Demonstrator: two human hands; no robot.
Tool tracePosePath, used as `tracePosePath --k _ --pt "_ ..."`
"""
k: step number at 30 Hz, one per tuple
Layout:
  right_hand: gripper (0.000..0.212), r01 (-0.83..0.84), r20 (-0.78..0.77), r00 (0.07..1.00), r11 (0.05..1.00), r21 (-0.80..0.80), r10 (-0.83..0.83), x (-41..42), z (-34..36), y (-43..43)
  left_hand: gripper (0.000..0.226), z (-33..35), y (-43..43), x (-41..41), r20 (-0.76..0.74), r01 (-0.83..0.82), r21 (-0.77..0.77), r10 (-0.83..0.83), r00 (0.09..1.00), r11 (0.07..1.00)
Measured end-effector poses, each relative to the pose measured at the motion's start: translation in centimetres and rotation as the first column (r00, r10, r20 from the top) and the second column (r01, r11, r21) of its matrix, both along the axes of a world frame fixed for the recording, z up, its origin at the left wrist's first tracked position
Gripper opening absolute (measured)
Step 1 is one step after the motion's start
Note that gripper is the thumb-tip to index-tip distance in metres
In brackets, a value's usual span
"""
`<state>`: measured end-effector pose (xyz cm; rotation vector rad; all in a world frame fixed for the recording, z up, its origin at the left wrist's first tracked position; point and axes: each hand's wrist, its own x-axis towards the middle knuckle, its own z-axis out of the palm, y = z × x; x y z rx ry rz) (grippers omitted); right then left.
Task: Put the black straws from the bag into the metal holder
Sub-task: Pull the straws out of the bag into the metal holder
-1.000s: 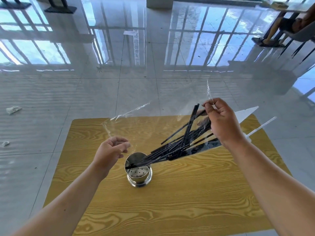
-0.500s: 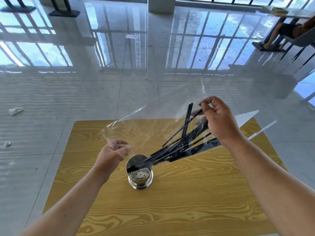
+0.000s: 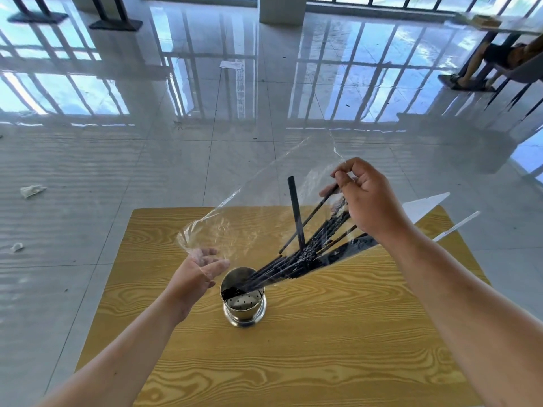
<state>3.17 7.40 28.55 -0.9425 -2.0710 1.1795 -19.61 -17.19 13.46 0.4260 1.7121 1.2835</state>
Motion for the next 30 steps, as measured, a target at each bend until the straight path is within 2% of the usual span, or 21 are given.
tracePosePath --k 9,22,26,30 --pt "0.013 0.01 -0.05 0.999 0.999 -0.036 -0.012 1.4 -0.7 0.3 0.04 0.4 -0.2 0.2 -0.007 -0.006 -0.014 0.006 1.0 1.0" --pt "0.02 0.061 -0.025 0.998 0.995 -0.073 -0.063 2.4 -1.6 0.7 0.039 0.7 0.0 0.8 -0.009 -0.014 -0.023 0.014 1.0 1.0" --pt "0.016 0.086 -0.018 0.996 0.993 -0.078 -0.088 3.1 -2.2 0.6 0.058 0.4 -0.2 1.0 -0.079 -0.062 -0.076 0.056 0.995 0.995" --pt "0.015 0.086 -0.028 0.996 0.993 -0.084 -0.089 3.3 -2.3 0.5 0.059 0.7 -0.1 1.2 -0.316 -0.24 -0.197 0.17 0.933 0.951"
